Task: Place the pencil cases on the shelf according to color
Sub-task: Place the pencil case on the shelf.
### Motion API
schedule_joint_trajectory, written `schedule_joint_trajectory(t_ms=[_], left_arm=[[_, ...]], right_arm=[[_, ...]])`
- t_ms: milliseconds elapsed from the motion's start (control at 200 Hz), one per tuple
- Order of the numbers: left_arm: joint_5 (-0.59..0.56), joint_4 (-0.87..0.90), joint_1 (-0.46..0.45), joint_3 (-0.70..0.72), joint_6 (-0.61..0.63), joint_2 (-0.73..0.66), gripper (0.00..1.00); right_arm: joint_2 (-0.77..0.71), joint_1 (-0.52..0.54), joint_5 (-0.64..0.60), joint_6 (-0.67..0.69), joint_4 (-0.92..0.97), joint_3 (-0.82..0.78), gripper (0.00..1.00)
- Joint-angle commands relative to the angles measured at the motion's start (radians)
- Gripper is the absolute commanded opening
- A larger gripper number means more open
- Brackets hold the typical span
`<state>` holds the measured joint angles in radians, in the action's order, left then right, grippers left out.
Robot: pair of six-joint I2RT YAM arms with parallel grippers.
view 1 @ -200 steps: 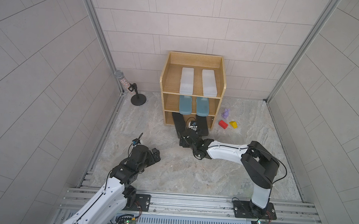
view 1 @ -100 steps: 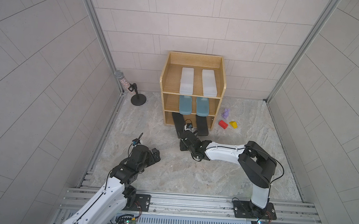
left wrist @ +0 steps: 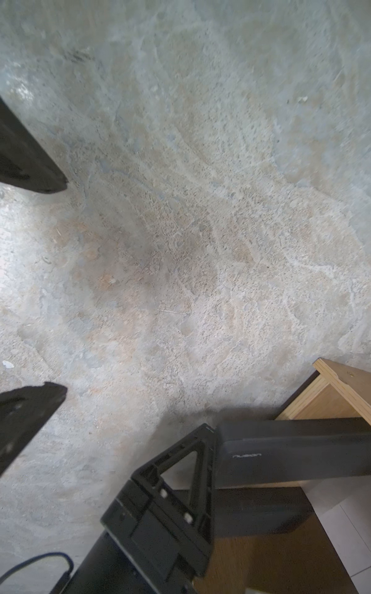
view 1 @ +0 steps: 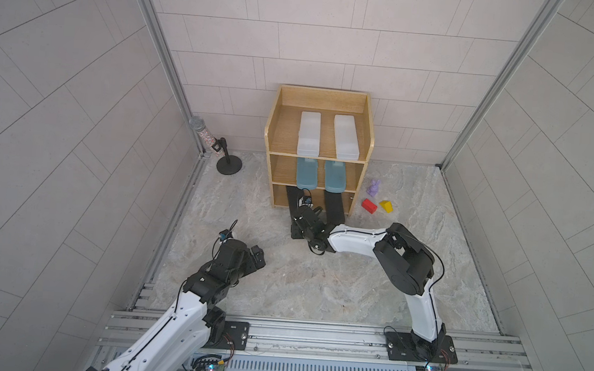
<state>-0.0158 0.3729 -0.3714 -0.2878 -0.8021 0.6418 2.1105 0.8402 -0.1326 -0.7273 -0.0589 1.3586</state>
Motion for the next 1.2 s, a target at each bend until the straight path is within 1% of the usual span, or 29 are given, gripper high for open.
schedule_joint_trajectory(t_ms=[0,320,455,540,580,605,665,790,866,916,1026,1051,1136,1196], left_arm=[[-0.019,0.006,0.006,-0.027,0.021,-0.002,1.0],[-0.021,0.009,0.006,-0.031,0.023,-0.005,1.0],[-0.024,0.034,0.006,-0.052,0.026,-0.012,1.0],[-0.031,0.057,0.006,-0.071,0.025,-0.023,1.0],[-0.036,0.066,0.006,-0.078,0.022,-0.032,1.0],[-0.039,0.071,0.006,-0.081,0.02,-0.036,1.0],[-0.057,0.084,0.006,-0.092,0.012,-0.05,1.0],[-0.096,0.087,0.004,-0.114,0.004,-0.082,1.0],[-0.139,0.076,0.005,-0.129,0.012,-0.093,1.0],[-0.174,0.066,0.004,-0.142,0.026,-0.096,1.0],[-0.259,0.01,0.005,-0.156,0.072,-0.088,1.0],[-0.28,-0.009,0.005,-0.16,0.116,-0.081,1.0],[-0.369,-0.067,0.004,-0.174,0.209,-0.046,1.0],[-0.427,-0.119,0.005,-0.185,0.303,-0.015,1.0]], right_arm=[[0.03,-0.004,0.012,0.014,-0.009,0.038,0.34],[0.047,-0.025,0.033,0.01,-0.054,0.07,0.34],[0.01,-0.025,0.063,0.022,-0.096,0.025,0.37],[-0.047,-0.018,0.062,0.032,-0.129,-0.046,0.43],[-0.078,-0.015,0.061,0.033,-0.138,-0.079,0.48],[-0.096,-0.013,0.06,0.035,-0.144,-0.1,0.52],[-0.145,-0.008,0.059,0.039,-0.158,-0.158,0.66],[-0.273,0.006,0.045,0.063,-0.179,-0.301,0.87],[-0.373,0.008,0.002,0.083,-0.176,-0.398,1.0],[-0.458,0.008,-0.043,0.099,-0.165,-0.467,1.0],[-0.66,0.0,-0.224,0.154,-0.086,-0.596,1.0],[-0.705,-0.006,-0.262,0.172,-0.065,-0.618,1.0],[-0.856,-0.049,-0.4,0.217,0.032,-0.672,1.0],[-0.959,-0.117,-0.428,0.261,0.07,-0.709,1.0]])
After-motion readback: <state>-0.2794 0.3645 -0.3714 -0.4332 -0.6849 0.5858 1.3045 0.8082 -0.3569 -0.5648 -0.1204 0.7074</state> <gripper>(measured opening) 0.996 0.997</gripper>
